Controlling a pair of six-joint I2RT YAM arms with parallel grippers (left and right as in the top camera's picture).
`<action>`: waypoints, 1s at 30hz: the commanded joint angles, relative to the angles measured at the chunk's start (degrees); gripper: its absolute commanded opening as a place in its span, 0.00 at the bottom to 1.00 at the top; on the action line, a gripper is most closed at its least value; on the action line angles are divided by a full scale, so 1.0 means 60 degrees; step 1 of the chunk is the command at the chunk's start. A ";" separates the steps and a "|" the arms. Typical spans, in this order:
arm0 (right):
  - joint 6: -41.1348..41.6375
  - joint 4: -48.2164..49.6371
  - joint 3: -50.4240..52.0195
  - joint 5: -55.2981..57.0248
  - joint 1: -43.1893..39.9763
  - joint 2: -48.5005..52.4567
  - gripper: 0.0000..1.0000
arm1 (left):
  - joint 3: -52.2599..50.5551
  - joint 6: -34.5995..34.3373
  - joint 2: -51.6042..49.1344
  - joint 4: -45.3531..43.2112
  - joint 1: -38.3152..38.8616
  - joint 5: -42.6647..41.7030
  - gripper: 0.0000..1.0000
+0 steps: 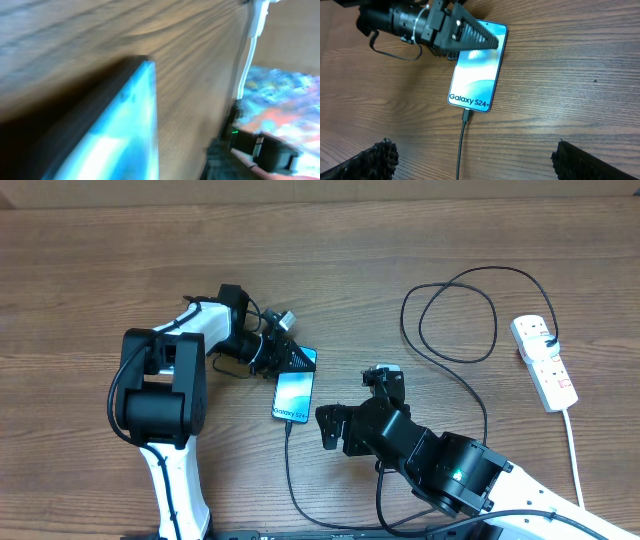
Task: Plug charger to phone and switch on socket
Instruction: 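Open the left gripper and lift it away from the phone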
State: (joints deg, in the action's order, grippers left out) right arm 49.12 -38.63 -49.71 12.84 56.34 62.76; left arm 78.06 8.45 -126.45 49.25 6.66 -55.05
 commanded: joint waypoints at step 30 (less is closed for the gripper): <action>0.0069 0.0044 -0.0026 -0.0011 -0.0018 0.0084 1.00 | -0.0138 -0.1876 -0.0361 0.0240 0.0168 0.7031 1.00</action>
State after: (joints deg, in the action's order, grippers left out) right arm 49.30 -38.61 -49.71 12.80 56.34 62.81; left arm 81.12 -1.08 -121.25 52.07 7.84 -37.60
